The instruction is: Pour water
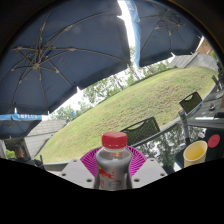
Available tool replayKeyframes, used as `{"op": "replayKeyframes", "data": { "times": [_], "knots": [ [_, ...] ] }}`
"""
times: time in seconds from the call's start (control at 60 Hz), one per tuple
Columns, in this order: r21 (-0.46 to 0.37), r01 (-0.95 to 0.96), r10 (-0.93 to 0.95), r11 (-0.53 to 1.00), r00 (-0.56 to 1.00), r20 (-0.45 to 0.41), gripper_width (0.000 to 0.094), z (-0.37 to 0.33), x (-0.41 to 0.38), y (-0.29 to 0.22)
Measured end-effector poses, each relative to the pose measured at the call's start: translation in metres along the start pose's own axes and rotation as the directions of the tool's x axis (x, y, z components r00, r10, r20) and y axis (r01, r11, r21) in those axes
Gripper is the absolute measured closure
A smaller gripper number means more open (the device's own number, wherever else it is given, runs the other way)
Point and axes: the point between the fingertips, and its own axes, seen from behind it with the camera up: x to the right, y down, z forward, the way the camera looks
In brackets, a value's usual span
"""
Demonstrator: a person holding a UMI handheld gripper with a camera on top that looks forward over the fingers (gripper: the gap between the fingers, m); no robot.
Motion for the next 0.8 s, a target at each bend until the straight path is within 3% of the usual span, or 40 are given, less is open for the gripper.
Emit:
{"op": "replayKeyframes", "data": {
  "times": [0.167, 0.317, 0.55, 0.7, 0.8],
  "knots": [
    [0.039, -0.485, 0.483, 0.873, 0.874, 0.059, 0.0583, -0.01, 0.041, -0.045],
    [0.041, -0.831, 0.829, 0.554, 0.556, 0.057, 0.0571, -0.017, 0.098, -0.051],
    [-0.031, -0.994, 0.994, 0.109, 0.108, 0.035, 0.0549, -0.014, 0.124, -0.022],
    [-0.019, -0.996, 0.996, 0.086, 0.086, -0.005, 0.0547, -0.016, 0.134, -0.014],
    [-0.046, -0.981, 0.982, 0.187, 0.187, -0.004, 0.0546, -0.02, 0.128, -0.023]
  ]
}}
